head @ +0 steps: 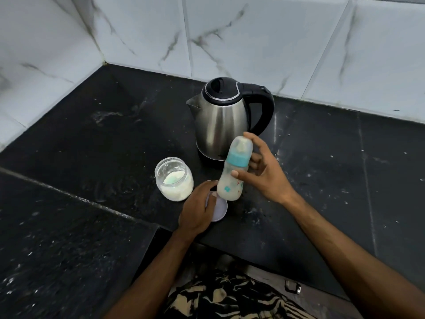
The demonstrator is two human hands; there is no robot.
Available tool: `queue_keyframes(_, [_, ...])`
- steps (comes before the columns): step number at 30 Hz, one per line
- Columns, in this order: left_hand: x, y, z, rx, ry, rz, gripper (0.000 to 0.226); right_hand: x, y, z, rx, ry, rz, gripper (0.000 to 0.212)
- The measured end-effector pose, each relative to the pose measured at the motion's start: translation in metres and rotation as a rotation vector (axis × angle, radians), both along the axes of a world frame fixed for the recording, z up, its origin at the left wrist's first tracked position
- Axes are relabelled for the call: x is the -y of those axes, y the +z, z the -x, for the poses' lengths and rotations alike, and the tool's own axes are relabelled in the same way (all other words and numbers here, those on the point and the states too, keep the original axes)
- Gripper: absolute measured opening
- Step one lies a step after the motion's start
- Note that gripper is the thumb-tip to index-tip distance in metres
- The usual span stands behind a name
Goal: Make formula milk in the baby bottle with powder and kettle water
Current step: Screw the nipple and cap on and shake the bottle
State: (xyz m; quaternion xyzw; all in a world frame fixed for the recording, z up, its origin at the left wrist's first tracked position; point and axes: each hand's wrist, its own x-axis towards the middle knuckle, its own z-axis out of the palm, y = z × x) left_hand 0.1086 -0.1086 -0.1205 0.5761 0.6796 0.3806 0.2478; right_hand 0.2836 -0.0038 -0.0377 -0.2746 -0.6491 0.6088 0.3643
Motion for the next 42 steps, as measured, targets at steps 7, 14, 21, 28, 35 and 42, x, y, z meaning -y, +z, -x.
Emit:
queue_keyframes(7, [0.001, -0.002, 0.0, 0.003, 0.006, -0.006, 0.039, -0.011, 0.001, 0.0, -0.436, -0.322, 0.415, 0.063])
queue_keyframes(14, [-0.004, -0.004, 0.005, 0.058, -0.09, 0.036, 0.025, 0.031, -0.022, 0.0, -0.12, 0.07, 0.441, 0.076])
queue_keyframes(21, [0.002, 0.002, -0.002, 0.007, 0.008, 0.002, 0.041, 0.005, -0.01, -0.002, -0.429, -0.357, 0.532, 0.063])
queue_keyframes(28, [0.0, 0.001, 0.0, 0.012, 0.001, -0.003, 0.039, 0.008, -0.004, -0.006, -0.146, -0.164, 0.348, 0.069])
queue_keyframes(35, [0.001, 0.0, 0.002, 0.022, -0.022, 0.016, 0.037, 0.016, -0.002, -0.004, -0.091, -0.048, 0.323, 0.074])
queue_keyframes(42, [0.002, 0.004, -0.003, 0.003, 0.018, -0.003, 0.036, -0.009, 0.002, -0.007, -0.368, -0.389, 0.431, 0.068])
